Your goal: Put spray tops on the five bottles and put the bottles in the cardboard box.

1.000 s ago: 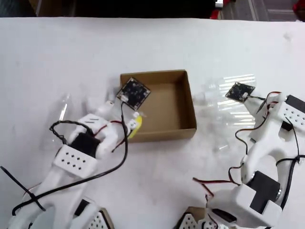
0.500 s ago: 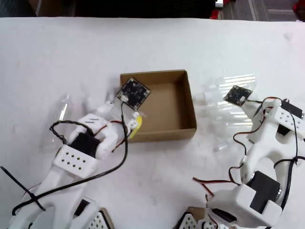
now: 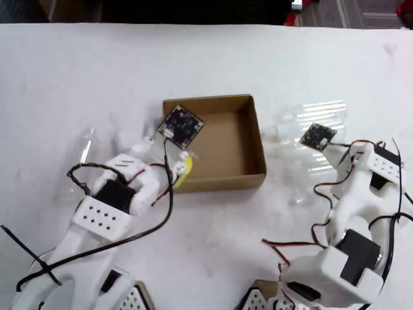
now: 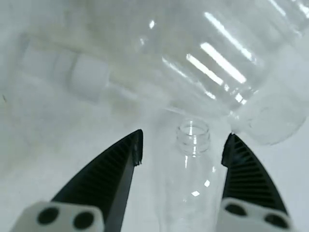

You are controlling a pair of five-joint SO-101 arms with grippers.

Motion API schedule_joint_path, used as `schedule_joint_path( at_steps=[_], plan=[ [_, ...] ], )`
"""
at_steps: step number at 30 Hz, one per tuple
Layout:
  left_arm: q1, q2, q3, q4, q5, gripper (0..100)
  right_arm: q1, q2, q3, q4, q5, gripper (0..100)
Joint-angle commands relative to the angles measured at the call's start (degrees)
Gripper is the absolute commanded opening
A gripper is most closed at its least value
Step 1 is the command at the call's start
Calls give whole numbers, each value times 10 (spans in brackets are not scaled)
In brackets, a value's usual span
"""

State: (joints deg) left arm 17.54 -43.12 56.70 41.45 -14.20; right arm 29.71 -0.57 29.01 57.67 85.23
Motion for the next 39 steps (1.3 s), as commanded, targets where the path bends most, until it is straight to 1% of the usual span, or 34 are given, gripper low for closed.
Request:
schedule_joint_path(
  at_steps=[1,17,19,23,35,39],
  plan=[
    [2,0,-2,-12,4,147,5,18,-4,-15,7,244],
    [2,0,-2,-12,3,147,21,30,-15,-36,7,242],
    [2,0,-2,-12,3,147,21,30,-15,-36,7,218],
    [2,0,-2,-12,3,147,20,30,-15,-36,7,134],
    [2,0,-2,-12,3,147,22,30,-12,-58,7,116],
    [2,0,-2,-12,3,147,20,25,-13,-57,4,36]
  ],
)
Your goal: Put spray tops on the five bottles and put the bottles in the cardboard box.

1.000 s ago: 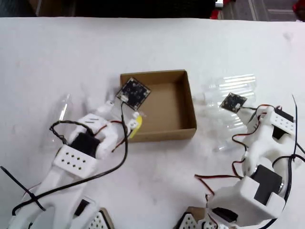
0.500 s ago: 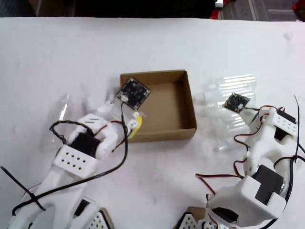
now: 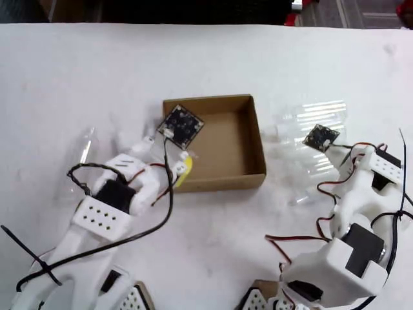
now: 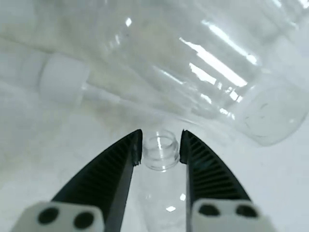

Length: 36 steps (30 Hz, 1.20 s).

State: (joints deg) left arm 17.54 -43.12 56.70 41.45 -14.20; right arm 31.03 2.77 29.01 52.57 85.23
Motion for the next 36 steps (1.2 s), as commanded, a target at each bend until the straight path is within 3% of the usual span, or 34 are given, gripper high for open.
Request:
schedule_joint_path(
  at_steps=[1,9,20,30,36],
  plan=[
    [2,0,-2,-12,3,147,7,-9,-15,-6,4,19],
    [4,-3,-2,-12,3,147,7,-25,-31,5,-2,17],
    [5,-3,-3,-11,4,146,-56,-206,-55,111,-164,17],
    [3,-6,-7,-8,30,152,-207,-397,-60,112,-409,19],
    [19,-105,-3,50,79,262,-289,-426,-61,36,-597,17]
  ],
)
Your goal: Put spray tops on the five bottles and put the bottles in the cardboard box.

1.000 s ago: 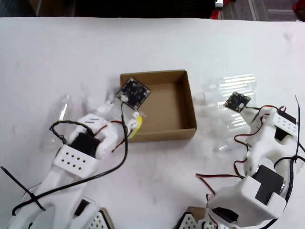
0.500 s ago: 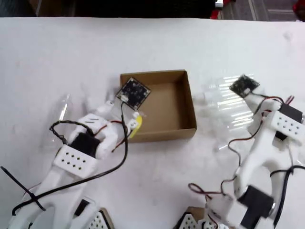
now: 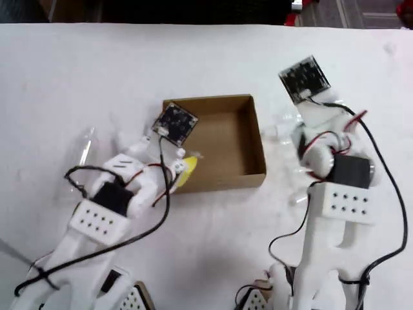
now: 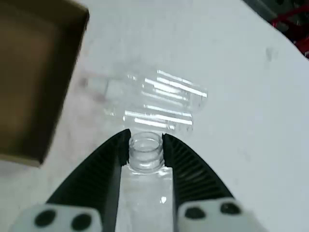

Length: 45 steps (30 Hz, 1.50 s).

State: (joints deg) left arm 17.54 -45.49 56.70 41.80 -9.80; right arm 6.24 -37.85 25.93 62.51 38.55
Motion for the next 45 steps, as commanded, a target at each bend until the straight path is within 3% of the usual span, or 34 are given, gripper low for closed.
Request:
schedule_joint_path(
  at_steps=[1,6,10,18,22,34,45],
  plan=[
    [22,-109,-1,62,42,264,-45,-15,-30,-86,-172,17],
    [21,-256,74,47,47,268,-68,29,-29,-190,-368,16],
    [16,-366,143,9,47,266,-108,78,-28,-241,-433,16],
    [-40,-479,191,-14,48,264,-204,107,-24,-320,-439,16],
    [-40,-492,193,-11,48,264,-232,129,18,-445,-435,16],
    [-37,-495,215,-28,44,264,-190,217,199,-771,-434,21],
    [-35,-495,224,-30,44,264,-174,341,230,-937,-433,22]
  ],
)
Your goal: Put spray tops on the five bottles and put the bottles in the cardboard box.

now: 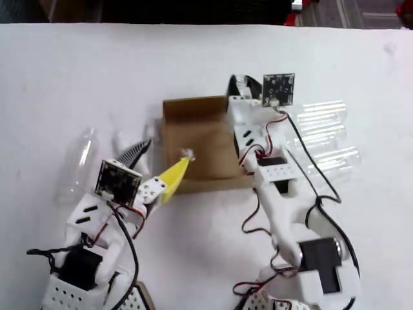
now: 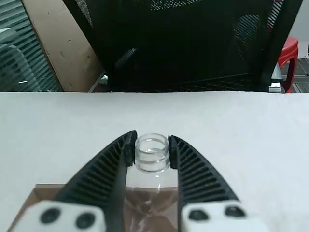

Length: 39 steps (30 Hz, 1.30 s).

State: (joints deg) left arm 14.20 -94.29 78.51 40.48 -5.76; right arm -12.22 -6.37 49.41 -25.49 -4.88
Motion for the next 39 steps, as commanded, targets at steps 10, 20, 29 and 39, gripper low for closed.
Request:
schedule_joint_path(
  at_steps=[10,20,29,39],
  plan=[
    [0,-7,18,-36,3,264,10,62,-9,-93,1,22],
    [28,-7,19,-32,-11,264,10,117,-55,-96,1,22],
    [28,-7,19,-32,-24,264,11,118,-83,-96,1,22],
    [28,-7,19,-32,-24,264,12,119,-83,-96,1,22]
  ],
)
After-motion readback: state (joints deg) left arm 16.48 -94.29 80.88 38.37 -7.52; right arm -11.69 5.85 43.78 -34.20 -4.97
